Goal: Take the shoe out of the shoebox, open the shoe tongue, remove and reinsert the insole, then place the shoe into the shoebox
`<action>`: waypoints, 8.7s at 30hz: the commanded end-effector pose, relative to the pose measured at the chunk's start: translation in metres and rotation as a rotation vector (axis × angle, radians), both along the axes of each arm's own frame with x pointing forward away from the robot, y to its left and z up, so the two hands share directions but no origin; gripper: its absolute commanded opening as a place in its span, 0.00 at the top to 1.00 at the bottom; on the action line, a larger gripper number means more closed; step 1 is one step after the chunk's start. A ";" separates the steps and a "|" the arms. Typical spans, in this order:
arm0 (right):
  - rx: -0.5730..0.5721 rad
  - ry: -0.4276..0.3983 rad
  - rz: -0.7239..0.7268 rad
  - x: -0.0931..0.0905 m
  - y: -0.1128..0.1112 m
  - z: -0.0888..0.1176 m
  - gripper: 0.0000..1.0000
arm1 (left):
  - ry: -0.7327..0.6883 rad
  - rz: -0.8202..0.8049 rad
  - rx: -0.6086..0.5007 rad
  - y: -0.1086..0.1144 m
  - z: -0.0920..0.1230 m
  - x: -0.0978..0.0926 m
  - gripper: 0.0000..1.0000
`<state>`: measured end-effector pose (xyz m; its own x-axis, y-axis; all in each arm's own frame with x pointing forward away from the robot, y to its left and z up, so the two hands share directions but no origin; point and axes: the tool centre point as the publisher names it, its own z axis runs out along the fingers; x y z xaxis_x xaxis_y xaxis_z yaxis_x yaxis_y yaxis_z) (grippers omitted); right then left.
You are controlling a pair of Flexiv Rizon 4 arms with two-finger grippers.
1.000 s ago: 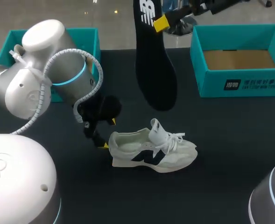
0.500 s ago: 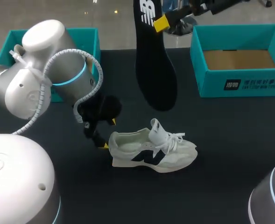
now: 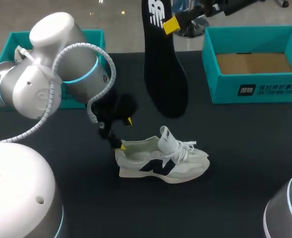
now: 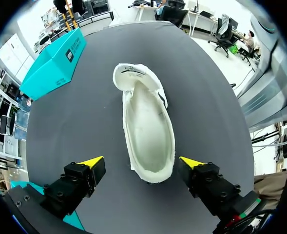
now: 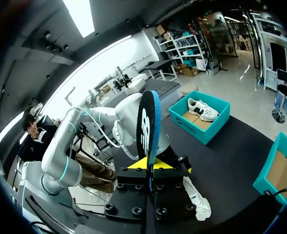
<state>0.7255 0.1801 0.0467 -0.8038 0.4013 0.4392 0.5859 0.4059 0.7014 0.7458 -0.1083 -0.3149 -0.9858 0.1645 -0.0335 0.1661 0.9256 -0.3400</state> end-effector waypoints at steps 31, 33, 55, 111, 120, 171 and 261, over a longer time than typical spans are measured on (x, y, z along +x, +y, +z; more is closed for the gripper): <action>-0.003 0.002 0.000 0.002 0.002 0.000 1.00 | 0.127 -0.005 0.058 -0.049 -0.090 0.008 1.00; -0.003 0.002 0.000 0.002 0.002 0.000 1.00 | 0.129 -0.006 0.059 -0.048 -0.091 0.007 1.00; -0.003 0.002 0.000 0.002 0.002 0.000 1.00 | 0.168 -0.183 0.016 -0.055 -0.074 0.014 1.00; -0.003 0.002 0.000 0.002 0.002 0.000 1.00 | -0.063 -1.410 -0.002 -0.111 -0.067 -0.003 1.00; -0.003 0.002 0.000 0.002 0.002 0.000 1.00 | -0.179 -1.420 -0.039 -0.113 -0.069 -0.004 0.00; -0.003 0.002 0.000 0.002 0.002 0.000 1.00 | -0.648 -0.602 -1.001 -0.039 0.059 0.043 0.00; 0.172 0.699 -0.214 0.025 -0.045 -0.131 1.00 | -1.271 -0.808 -1.018 -0.079 0.163 0.048 0.00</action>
